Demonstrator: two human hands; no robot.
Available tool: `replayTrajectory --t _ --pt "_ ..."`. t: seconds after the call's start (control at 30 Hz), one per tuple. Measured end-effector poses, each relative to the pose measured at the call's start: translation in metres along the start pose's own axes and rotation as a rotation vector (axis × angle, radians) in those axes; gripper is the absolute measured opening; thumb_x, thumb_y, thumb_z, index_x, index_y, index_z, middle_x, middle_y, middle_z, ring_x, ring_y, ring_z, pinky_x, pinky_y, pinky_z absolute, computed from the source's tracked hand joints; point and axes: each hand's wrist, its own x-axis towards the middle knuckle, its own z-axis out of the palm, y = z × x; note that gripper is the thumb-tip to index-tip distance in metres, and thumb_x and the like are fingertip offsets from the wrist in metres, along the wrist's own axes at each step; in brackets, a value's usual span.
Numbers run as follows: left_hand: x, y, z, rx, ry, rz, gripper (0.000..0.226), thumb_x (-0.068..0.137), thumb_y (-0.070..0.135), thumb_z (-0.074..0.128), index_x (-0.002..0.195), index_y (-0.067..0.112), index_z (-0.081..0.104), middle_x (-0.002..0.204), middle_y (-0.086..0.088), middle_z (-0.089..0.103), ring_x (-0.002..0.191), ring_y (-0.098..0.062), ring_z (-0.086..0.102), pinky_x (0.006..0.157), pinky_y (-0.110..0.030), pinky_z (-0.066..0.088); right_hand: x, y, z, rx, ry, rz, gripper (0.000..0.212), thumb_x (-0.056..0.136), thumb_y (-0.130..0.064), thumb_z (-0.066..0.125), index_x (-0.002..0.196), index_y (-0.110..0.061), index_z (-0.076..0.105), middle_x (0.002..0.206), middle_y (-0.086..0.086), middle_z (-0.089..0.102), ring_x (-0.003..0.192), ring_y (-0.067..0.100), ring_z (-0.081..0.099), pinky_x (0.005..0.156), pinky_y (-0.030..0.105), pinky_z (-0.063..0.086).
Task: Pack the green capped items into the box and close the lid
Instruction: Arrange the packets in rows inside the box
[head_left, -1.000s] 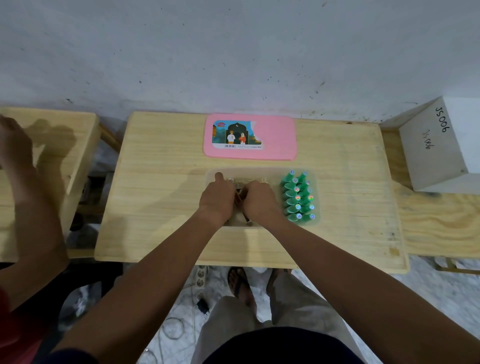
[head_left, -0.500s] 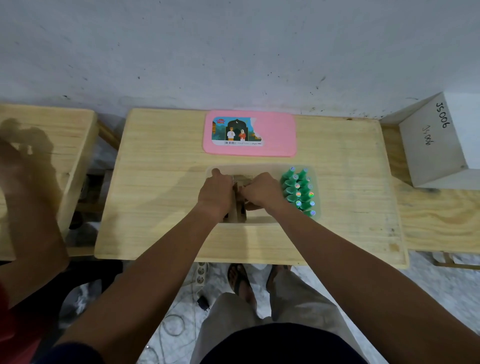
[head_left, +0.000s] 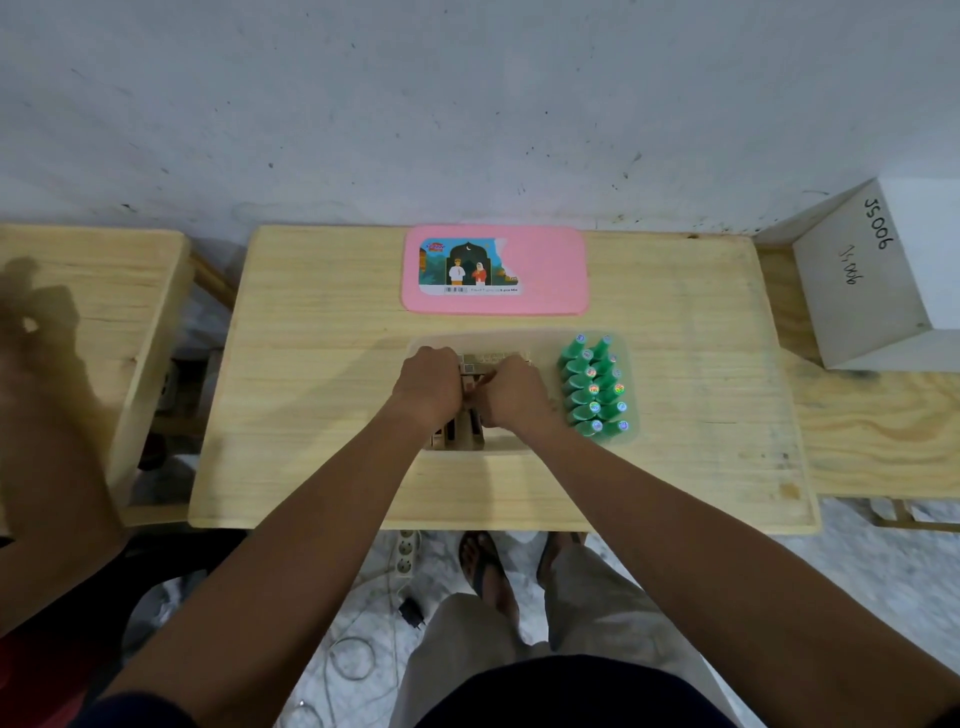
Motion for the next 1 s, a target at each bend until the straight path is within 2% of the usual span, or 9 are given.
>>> replayTrajectory --t 0.13,0.3,0.4,0.53,0.63,0.7,0.77,0.87,1.0 --pt "-0.002 -0.001 -0.001 -0.003 -0.007 -0.018 0.013 0.089 -0.001 0.048 0.09 0.006 0.058 0.101 -0.018 0.062 0.075 -0.028 0.053 0.063 -0.032 0.042 -0.002 0.005 0.005 0.07 -0.002 0.009 0.016 0.069 -0.019 0.069 0.065 -0.004 0.073 0.06 0.012 0.07 0.066 0.028 0.073 0.063 0.035 0.058" --pt "-0.002 -0.01 0.001 -0.035 -0.06 -0.056 0.006 0.084 0.002 0.057 0.085 0.008 0.055 0.096 -0.016 0.063 0.069 -0.025 0.052 0.058 -0.032 0.043 0.002 0.008 0.017 0.124 -0.005 -0.014 0.017 0.071 -0.021 0.07 0.058 -0.009 0.068 0.057 0.012 0.068 0.061 0.031 0.071 0.064 0.046 0.062" --pt "-0.001 -0.014 -0.009 -0.08 -0.129 -0.089 0.021 0.074 0.005 0.071 0.093 0.006 0.062 0.091 -0.013 0.064 0.075 -0.028 0.059 0.057 -0.031 0.045 0.009 0.006 0.017 0.184 -0.039 -0.012 0.021 0.075 -0.019 0.069 0.058 -0.008 0.068 0.055 0.014 0.066 0.052 0.029 0.066 0.06 0.049 0.061" --pt "0.001 -0.015 -0.007 -0.193 -0.118 -0.081 0.019 0.077 0.005 0.065 0.096 0.004 0.063 0.097 -0.017 0.066 0.083 -0.033 0.064 0.055 -0.029 0.043 0.015 0.012 -0.006 -0.039 0.148 -0.235 0.015 0.081 -0.019 0.064 0.07 -0.014 0.073 0.068 0.01 0.07 0.066 0.027 0.066 0.061 0.031 0.052" --pt "-0.003 -0.013 -0.001 -0.267 0.026 -0.095 0.031 0.084 0.012 0.065 0.115 0.005 0.065 0.114 -0.017 0.064 0.101 -0.036 0.063 0.075 -0.035 0.05 0.022 0.019 -0.022 -0.289 0.219 -0.44 0.017 0.085 -0.013 0.059 0.089 -0.014 0.075 0.086 0.009 0.072 0.081 0.03 0.065 0.065 0.032 0.047" --pt "-0.009 -0.01 0.003 -0.323 0.113 -0.082 0.03 0.083 0.02 0.07 0.109 0.006 0.069 0.108 -0.014 0.068 0.097 -0.033 0.065 0.078 -0.035 0.053 0.023 0.021 -0.023 -0.516 0.192 -0.555 0.016 0.086 -0.012 0.056 0.089 -0.015 0.071 0.089 0.009 0.067 0.084 0.032 0.062 0.06 0.032 0.038" --pt "-0.015 -0.003 0.007 -0.347 0.135 -0.077 0.023 0.078 0.022 0.072 0.098 0.01 0.073 0.092 -0.01 0.072 0.086 -0.029 0.068 0.071 -0.033 0.055 0.021 0.023 -0.024 -0.673 0.221 -0.641 0.014 0.087 -0.013 0.057 0.091 -0.017 0.069 0.09 0.006 0.066 0.085 0.031 0.062 0.057 0.032 0.036" --pt "-0.018 0.002 0.008 -0.365 0.11 -0.103 0.021 0.071 0.019 0.072 0.091 0.014 0.072 0.081 -0.006 0.07 0.077 -0.027 0.067 0.062 -0.031 0.053 0.019 0.022 -0.026 -0.775 0.245 -0.669 0.019 0.088 -0.01 0.058 0.101 -0.017 0.068 0.099 0.006 0.065 0.092 0.03 0.061 0.059 0.032 0.038" --pt "-0.019 0.003 0.006 -0.41 0.114 -0.139 0.025 0.067 0.014 0.069 0.092 0.013 0.071 0.083 -0.008 0.069 0.077 -0.03 0.066 0.069 -0.037 0.059 0.017 0.02 -0.024 -0.852 0.22 -0.619 0.023 0.087 -0.002 0.052 0.102 -0.009 0.068 0.102 0.011 0.063 0.095 0.032 0.061 0.064 0.035 0.04"
